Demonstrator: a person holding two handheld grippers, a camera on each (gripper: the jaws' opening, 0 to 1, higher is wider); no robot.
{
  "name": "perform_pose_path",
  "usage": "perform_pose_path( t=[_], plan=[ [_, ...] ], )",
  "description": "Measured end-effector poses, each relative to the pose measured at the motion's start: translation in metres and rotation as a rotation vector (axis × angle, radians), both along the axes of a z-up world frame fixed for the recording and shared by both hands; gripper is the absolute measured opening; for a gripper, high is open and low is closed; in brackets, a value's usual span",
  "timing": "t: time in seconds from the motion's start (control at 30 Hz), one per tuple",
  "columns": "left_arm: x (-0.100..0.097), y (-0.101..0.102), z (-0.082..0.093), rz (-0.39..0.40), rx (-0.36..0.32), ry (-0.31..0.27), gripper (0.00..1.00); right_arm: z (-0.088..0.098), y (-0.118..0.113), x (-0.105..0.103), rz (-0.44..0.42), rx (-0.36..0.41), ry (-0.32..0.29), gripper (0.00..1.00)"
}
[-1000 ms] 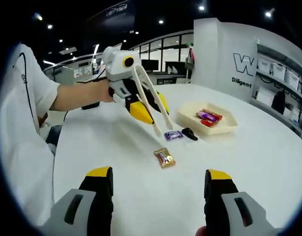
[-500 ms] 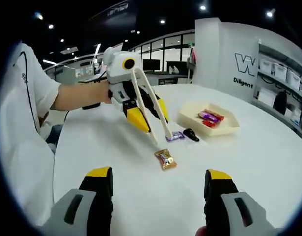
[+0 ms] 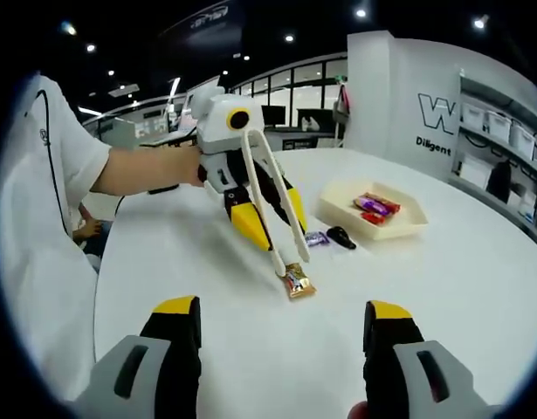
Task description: Place the target food into the container with the food tongs after gripping and lifting it, then release it inside without dropping or visibly crushing the food.
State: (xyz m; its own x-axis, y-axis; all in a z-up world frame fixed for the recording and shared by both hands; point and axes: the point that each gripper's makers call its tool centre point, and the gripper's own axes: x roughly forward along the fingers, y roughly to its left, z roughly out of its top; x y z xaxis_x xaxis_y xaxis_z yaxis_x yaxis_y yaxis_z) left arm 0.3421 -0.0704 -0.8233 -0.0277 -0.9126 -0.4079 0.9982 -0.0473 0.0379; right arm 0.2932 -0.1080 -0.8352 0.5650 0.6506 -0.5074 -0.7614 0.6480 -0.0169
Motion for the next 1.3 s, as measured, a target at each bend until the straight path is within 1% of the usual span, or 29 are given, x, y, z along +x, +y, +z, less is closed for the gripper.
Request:
perform_pose_path(
  t=[0.13, 0.73, 1.3],
  plan=[
    [-0.001, -0.002, -0.006, -0.01, 0.019, 0.002, 0.21, -0.002, -0.001, 0.0, -0.002, 0.001, 0.003, 0.74],
    [0.002, -0.001, -0.018, -0.007, 0.048, 0.028, 0.22, -0.005, -0.002, -0.001, 0.0, 0.004, 0.009, 0.74],
    [0.001, -0.001, -0.018, 0.008, 0.034, 0.052, 0.2, -0.007, -0.002, -0.002, 0.001, 0.006, 0.011, 0.74]
  ],
)
